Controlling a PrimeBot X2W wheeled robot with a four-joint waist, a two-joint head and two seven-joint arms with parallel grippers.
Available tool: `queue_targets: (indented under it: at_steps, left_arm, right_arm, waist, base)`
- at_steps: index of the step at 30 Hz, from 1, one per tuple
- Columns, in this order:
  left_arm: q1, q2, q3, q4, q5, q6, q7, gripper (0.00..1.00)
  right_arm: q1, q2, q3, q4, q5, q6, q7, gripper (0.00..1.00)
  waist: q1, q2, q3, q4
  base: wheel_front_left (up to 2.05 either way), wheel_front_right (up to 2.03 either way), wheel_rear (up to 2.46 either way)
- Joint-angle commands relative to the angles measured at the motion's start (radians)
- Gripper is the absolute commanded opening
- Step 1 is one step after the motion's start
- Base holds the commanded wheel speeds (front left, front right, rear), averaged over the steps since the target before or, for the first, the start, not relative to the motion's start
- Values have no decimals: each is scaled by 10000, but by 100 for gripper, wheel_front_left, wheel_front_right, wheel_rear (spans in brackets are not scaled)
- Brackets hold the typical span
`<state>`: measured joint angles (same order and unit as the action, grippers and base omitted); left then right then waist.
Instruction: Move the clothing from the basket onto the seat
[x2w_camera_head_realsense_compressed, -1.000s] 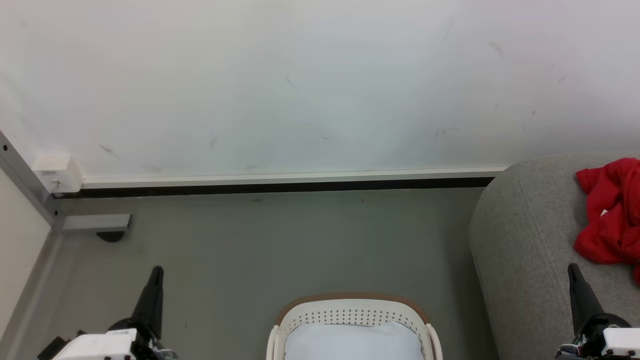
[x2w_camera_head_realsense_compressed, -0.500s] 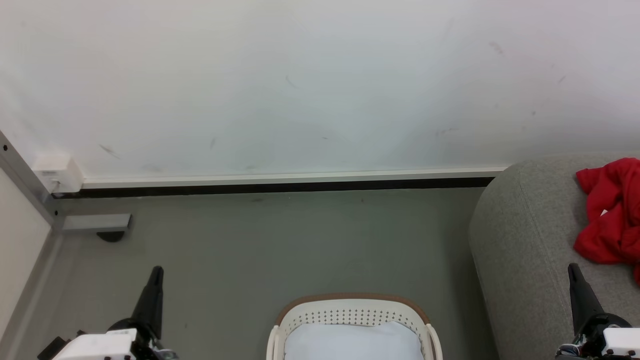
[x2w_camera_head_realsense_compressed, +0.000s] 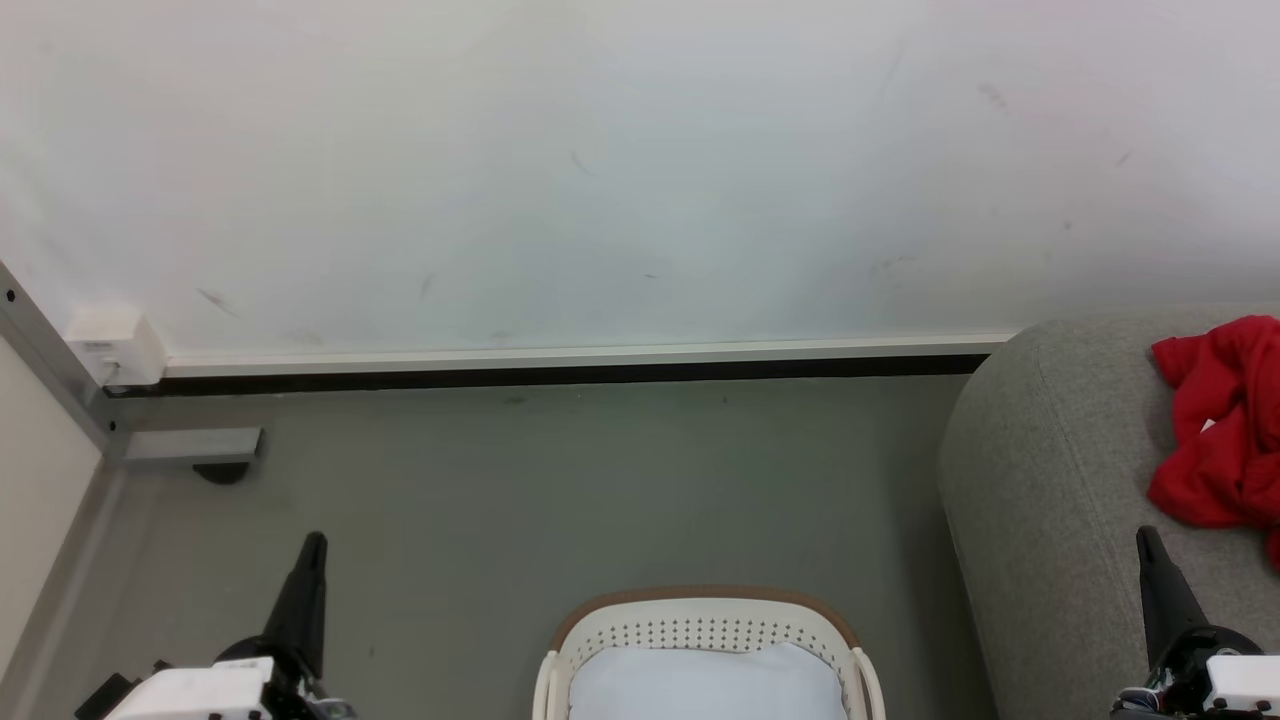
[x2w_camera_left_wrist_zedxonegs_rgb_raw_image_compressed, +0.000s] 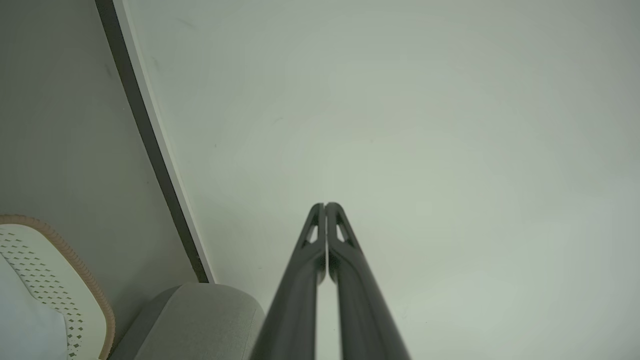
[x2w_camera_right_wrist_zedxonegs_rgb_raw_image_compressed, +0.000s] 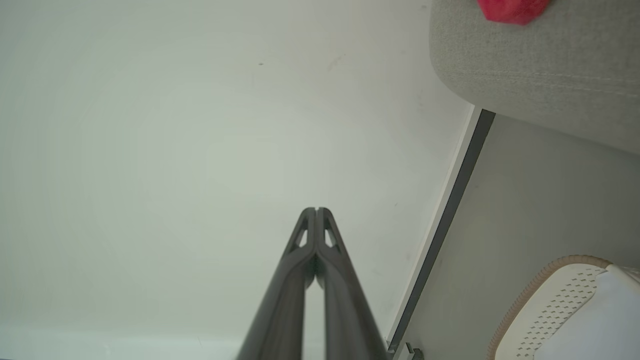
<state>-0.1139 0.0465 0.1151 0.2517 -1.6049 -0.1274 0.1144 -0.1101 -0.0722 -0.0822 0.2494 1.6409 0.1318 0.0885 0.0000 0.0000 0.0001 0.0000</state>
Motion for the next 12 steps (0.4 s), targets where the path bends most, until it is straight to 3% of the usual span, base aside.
queue_targets:
  at_steps: [1, 12]
  left_arm:
    - [-70, 70, 22, 11, -122, -61, 51, 0]
    - [-70, 70, 22, 11, -122, -62, 50, 0]
  right_arm:
    - [-70, -27, -38, 13, -26, -21, 41, 0]
    - [-70, -15, -53, 15, -33, -21, 48, 0]
  waist:
    - [0, 0, 0, 0]
    - [0, 0, 0, 0]
  base:
    - [0, 0, 0]
    - [0, 0, 0]
